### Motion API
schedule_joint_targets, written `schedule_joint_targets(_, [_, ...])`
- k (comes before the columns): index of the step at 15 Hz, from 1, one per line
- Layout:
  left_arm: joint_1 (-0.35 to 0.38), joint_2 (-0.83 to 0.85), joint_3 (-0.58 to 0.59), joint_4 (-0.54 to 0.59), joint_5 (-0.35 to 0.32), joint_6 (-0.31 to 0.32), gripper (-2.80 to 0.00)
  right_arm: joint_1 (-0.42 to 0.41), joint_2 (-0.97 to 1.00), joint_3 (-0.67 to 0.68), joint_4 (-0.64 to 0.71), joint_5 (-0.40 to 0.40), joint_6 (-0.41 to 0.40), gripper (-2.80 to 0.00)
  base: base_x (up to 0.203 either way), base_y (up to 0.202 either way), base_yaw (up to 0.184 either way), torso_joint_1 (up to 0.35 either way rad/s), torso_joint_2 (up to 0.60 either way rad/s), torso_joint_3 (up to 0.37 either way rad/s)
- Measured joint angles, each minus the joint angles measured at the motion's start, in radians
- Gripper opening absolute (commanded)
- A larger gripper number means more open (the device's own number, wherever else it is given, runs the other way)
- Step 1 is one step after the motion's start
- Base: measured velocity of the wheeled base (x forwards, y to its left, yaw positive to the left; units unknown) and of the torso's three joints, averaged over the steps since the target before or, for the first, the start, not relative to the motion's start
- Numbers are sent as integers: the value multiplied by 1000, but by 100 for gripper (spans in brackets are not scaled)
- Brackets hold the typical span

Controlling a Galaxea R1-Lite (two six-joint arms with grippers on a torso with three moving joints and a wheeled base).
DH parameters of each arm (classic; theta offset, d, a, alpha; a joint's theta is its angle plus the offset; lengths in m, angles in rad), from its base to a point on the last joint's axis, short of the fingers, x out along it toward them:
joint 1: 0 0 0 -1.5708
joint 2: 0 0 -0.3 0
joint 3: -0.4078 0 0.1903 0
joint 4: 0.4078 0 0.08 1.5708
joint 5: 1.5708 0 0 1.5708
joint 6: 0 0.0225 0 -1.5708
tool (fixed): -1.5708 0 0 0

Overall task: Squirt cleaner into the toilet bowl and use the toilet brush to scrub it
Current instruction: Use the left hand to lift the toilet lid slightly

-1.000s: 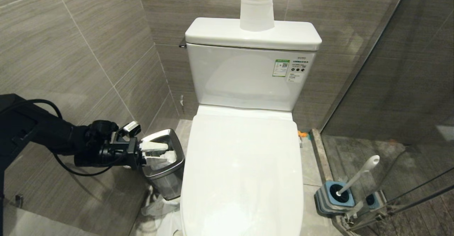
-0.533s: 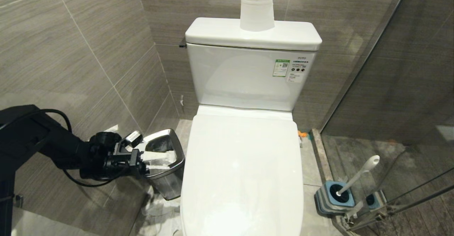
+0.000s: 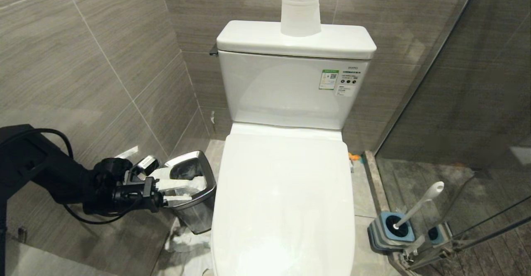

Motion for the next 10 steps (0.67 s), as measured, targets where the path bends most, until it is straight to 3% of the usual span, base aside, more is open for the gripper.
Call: schedule_joint_targets(10, [40, -58, 29, 5, 2, -35, 0, 0, 0, 0, 0, 0, 0, -280, 0, 0, 0, 0, 0, 0])
